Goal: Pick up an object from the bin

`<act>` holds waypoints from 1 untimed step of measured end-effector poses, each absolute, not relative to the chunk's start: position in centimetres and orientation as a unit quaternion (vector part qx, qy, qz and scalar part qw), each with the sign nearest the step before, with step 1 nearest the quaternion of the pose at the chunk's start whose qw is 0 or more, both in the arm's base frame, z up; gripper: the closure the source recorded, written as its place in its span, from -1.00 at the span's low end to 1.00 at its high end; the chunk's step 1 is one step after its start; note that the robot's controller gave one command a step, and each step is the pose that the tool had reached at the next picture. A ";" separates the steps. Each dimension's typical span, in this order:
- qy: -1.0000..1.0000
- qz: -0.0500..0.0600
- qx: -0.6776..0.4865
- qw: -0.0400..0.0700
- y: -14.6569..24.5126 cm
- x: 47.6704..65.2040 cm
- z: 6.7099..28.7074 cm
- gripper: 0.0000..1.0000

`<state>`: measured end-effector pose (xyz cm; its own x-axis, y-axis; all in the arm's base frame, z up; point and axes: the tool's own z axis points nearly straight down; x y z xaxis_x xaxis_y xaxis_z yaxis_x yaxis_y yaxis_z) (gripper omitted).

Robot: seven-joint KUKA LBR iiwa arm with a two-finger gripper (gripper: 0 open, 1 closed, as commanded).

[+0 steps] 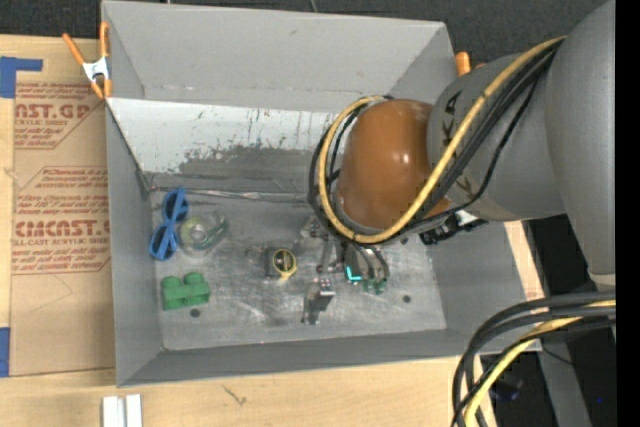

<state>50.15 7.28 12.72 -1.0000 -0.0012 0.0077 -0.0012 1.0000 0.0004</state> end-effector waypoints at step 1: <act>-0.995 -0.001 0.097 0.000 11.7 52.7 9.4 -1.00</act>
Offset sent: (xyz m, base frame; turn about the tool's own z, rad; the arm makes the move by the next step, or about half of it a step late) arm 0.0254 0.0423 -0.0315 -0.1917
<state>52.65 11.68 9.43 -0.9810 -0.1939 -0.0002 -0.1939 0.9810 0.0015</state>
